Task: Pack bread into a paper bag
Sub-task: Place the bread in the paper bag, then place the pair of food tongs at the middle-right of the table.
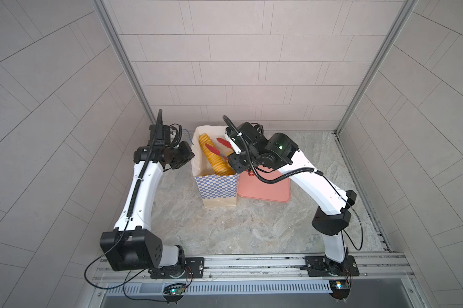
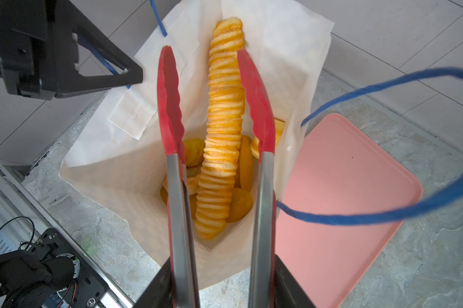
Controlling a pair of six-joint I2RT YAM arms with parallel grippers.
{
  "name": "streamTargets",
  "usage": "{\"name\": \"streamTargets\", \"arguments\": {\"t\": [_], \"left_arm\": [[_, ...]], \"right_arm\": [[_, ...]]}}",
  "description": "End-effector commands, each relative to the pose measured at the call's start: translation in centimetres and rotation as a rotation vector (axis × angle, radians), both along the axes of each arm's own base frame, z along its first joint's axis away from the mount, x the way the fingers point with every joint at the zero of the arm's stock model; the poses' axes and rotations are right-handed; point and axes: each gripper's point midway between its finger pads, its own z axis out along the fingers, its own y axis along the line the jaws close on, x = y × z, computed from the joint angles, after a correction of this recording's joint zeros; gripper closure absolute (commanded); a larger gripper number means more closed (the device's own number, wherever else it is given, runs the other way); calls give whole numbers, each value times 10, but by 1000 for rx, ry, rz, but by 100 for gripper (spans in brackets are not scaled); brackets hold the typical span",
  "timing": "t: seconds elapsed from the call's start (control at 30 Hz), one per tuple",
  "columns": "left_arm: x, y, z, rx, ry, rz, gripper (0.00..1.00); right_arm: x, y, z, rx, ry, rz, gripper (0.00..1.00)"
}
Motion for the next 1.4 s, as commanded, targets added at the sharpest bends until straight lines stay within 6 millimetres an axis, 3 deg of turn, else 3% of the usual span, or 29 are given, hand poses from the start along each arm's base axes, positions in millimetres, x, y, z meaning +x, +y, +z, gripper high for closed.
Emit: {"name": "streamTargets", "arguments": {"t": [0.0,0.13,0.17,0.3,0.57,0.63,0.83,1.07,1.17,1.3,1.37], "left_arm": [[2,5,15,18,-35,4,100],[3,4,16,16,-41,-4,100],[4,3,18,15,-49,-9,96],[8,3,25,21,-67,-21,69],[21,7,48,56,-117,-35,35],[23,10,57,86,-140,-34,21],[37,31,84,157,-205,23,18],[66,54,110,76,-284,109,17],[78,58,121,8,-331,129,18],[90,61,139,-37,-398,138,17],[92,63,136,-33,-393,149,17]], "right_arm": [[-1,-5,21,49,-37,-18,49],[-2,-6,30,73,-50,-17,51],[-3,-7,33,82,-56,-16,51],[-4,-12,48,118,-79,-20,53],[-2,-32,77,192,-116,-51,53],[-2,-40,84,206,-126,-63,54],[1,-67,103,237,-161,-105,54],[4,-109,105,238,-156,-180,55],[6,-132,101,242,-152,-231,55],[12,-179,88,249,-130,-352,55],[15,-206,79,240,-125,-424,55]]}}
